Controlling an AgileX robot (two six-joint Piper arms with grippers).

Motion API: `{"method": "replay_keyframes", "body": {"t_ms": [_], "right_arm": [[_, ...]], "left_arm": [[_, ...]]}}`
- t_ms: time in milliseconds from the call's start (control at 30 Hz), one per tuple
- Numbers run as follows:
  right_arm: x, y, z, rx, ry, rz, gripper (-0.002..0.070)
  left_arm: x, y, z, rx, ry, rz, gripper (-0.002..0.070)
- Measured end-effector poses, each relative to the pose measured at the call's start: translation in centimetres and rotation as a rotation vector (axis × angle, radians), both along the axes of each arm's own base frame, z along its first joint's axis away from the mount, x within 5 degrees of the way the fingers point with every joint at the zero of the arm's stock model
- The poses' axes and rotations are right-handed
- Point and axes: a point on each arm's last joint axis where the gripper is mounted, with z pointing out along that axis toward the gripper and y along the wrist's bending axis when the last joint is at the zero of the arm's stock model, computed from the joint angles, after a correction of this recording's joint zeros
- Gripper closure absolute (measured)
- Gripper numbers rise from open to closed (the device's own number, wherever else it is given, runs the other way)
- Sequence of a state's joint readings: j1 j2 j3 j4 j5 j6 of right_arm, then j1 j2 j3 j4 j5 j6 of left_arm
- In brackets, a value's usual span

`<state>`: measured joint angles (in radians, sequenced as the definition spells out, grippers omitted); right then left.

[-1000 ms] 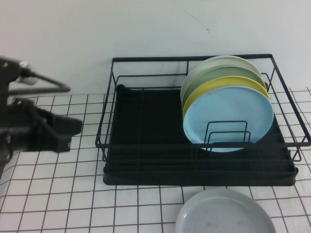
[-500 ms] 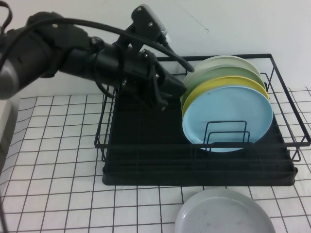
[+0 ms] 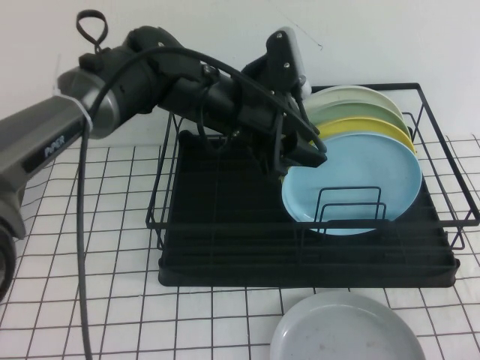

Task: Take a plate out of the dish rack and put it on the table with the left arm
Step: Grasp the plate from the shelf

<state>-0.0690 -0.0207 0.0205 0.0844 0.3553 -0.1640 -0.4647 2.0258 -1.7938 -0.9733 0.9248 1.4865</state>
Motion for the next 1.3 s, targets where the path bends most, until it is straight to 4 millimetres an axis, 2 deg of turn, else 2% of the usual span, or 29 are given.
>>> {"method": "replay_keyframes", "body": {"t_ms": [733,800,867,900,1100,1167,1300], "right_arm": [[0.0,0.0,0.0,0.000,0.000,0.000,0.0678],[0.0,0.0,0.0,0.000,0.000,0.000,0.0678],[0.0,0.0,0.0,0.000,0.000,0.000,0.0678],[0.0,0.0,0.0,0.000,0.000,0.000,0.0678],[0.0,0.0,0.0,0.000,0.000,0.000,0.0678],[0.0,0.0,0.0,0.000,0.000,0.000,0.0678],[0.0,0.0,0.0,0.000,0.000,0.000,0.0678]], "left_arm": [[1.7,-1.1,-3.3,-0.020,0.033,0.061,0.0361],[1.9,-1.2,-3.7,-0.022,0.043,0.065,0.0400],[2.1,-1.2,-4.0,-0.021,0.042,0.074,0.0494],[2.1,-1.3,-3.9,-0.026,0.040,0.081,0.0548],[2.2,-1.4,-3.7,-0.048,0.057,0.108,0.0555],[1.9,-1.5,-3.1,-0.054,0.046,0.108,0.0556],[1.0,-1.3,-0.1,-0.098,-0.003,0.117,0.0561]]}}
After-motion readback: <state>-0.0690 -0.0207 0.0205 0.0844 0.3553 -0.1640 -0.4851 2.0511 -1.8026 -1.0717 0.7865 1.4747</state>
